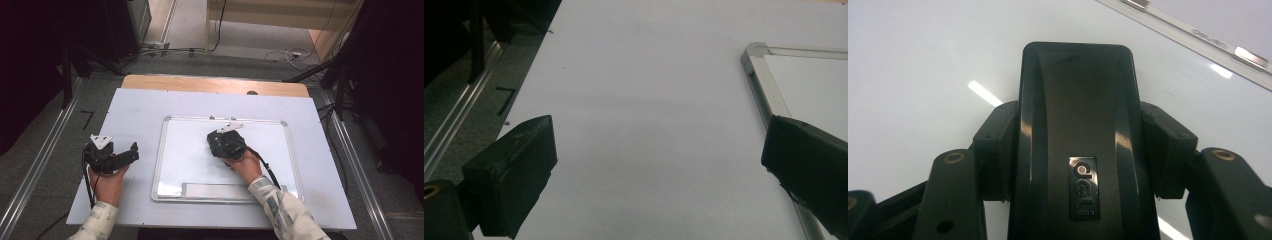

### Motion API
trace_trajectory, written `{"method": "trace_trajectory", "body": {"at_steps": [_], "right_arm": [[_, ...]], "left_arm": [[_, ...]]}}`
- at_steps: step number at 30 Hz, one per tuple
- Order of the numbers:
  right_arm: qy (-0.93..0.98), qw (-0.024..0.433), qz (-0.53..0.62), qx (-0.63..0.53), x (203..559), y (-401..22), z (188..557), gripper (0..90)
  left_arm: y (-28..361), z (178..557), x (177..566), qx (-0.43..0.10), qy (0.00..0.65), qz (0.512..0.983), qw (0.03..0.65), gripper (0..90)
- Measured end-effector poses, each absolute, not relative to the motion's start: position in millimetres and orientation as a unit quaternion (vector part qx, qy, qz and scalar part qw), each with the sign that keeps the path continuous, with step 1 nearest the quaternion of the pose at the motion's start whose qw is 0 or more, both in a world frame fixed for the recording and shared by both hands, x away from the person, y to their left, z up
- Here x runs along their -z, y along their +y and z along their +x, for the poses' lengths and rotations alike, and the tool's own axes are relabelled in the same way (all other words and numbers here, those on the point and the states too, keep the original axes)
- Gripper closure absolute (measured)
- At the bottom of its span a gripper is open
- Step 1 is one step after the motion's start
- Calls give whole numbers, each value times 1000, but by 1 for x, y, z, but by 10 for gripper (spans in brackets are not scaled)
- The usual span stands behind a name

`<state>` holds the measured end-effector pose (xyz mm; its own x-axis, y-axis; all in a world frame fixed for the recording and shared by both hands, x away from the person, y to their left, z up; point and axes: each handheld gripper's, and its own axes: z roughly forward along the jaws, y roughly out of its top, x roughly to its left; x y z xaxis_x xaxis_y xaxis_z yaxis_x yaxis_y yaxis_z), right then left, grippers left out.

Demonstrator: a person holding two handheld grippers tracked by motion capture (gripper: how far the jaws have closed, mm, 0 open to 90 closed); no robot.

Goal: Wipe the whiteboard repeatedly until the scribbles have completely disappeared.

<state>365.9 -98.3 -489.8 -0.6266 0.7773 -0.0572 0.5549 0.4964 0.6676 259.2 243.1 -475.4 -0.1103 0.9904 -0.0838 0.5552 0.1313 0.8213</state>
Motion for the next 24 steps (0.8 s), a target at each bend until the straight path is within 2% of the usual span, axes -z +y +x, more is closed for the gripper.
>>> {"method": "trace_trajectory", "body": {"at_steps": [17,24], "right_arm": [[800,206,478,-299,488,-156,408,377],[795,215,488,-290,487,-152,418,377]], "left_arm": [[243,259,476,-323,673,574,336,17],[243,260,476,-323,673,575,335,17]]}}
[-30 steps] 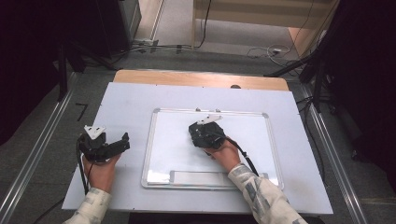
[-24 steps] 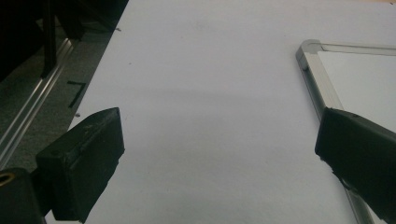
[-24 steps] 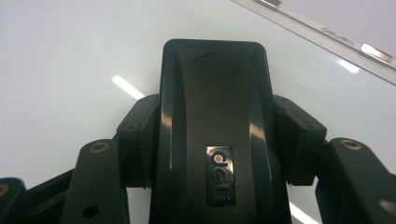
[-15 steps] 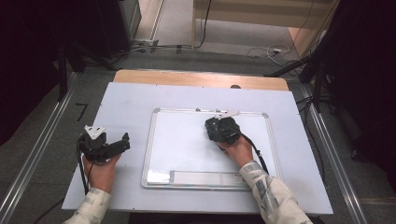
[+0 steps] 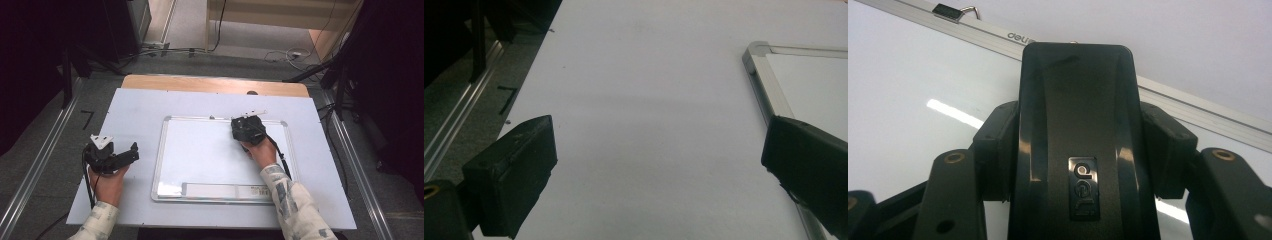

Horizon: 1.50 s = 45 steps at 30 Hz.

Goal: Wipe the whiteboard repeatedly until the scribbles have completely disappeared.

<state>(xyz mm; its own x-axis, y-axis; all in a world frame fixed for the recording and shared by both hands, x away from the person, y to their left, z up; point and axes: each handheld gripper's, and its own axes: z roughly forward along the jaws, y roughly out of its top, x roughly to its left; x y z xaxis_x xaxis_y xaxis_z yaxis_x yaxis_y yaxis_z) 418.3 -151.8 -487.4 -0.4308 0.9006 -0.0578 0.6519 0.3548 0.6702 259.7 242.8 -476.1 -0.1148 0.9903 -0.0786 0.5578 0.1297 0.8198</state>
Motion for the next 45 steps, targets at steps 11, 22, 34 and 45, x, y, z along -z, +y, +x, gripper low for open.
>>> {"method": "trace_trajectory", "body": {"at_steps": [11,22,34,45], "right_arm": [[820,200,452,-290,487,-115,411,378],[807,199,480,-280,485,-144,410,378],[842,176,414,-298,488,-95,382,377],[845,171,406,-304,488,-109,367,377]], "left_arm": [[243,260,476,-322,673,575,334,17],[244,260,476,-322,672,575,337,17],[243,261,476,-322,673,575,336,17],[244,260,476,-321,672,574,339,17]]}}
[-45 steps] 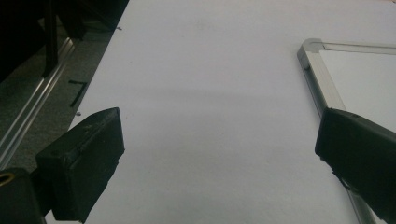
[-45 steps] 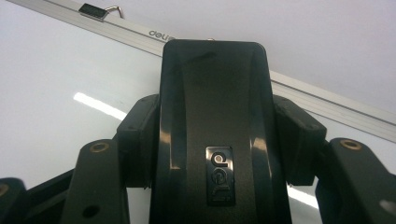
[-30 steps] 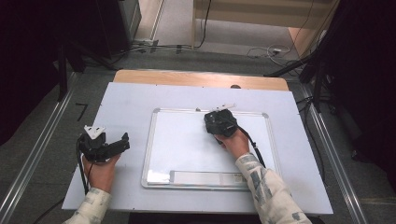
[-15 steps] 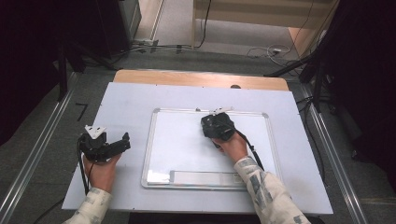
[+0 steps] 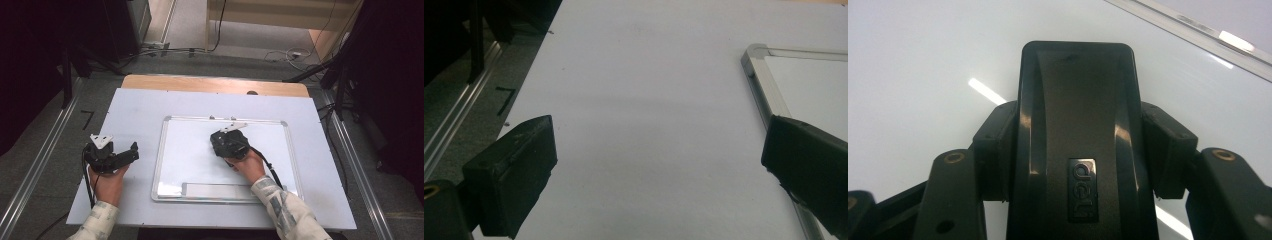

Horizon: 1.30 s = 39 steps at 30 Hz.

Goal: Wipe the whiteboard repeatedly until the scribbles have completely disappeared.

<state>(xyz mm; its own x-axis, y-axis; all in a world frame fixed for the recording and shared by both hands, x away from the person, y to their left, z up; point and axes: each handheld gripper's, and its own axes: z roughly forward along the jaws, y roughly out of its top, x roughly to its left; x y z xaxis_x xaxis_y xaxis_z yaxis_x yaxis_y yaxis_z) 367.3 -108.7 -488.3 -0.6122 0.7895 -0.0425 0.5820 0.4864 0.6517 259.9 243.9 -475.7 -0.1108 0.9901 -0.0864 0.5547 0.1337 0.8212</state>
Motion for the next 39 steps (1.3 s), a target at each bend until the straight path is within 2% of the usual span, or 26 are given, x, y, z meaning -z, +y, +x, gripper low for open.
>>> {"method": "trace_trajectory", "body": {"at_steps": [8,17,24,39], "right_arm": [[826,180,441,-300,488,-144,371,377],[814,183,462,-302,486,-155,370,378],[799,187,467,-330,466,-164,363,377],[757,213,522,-330,457,-219,365,376]], "left_arm": [[243,260,475,-323,672,575,338,17],[244,260,475,-321,672,575,339,17],[243,260,475,-321,672,575,339,17],[241,261,474,-323,670,576,340,17]]}}
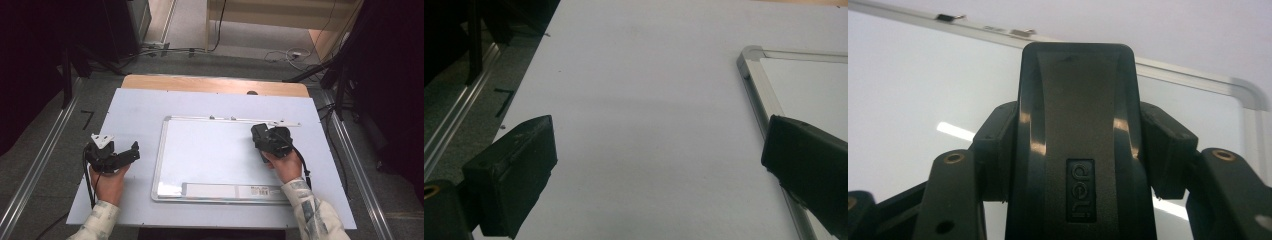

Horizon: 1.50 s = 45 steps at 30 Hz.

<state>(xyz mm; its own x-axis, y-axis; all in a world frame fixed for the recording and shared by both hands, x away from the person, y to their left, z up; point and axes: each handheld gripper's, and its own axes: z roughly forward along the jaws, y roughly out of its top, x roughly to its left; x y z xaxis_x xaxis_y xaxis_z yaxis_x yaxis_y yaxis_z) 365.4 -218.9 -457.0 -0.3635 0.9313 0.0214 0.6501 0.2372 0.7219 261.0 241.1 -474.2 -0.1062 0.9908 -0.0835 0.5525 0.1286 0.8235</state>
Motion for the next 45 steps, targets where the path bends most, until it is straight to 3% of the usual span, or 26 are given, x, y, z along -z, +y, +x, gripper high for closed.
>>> {"method": "trace_trajectory", "body": {"at_steps": [25,45], "right_arm": [[703,261,603,-273,472,-258,403,372],[698,232,626,-260,484,-267,420,350]], "left_arm": [[242,260,475,-323,671,575,338,17],[242,260,475,-324,673,574,336,17]]}}
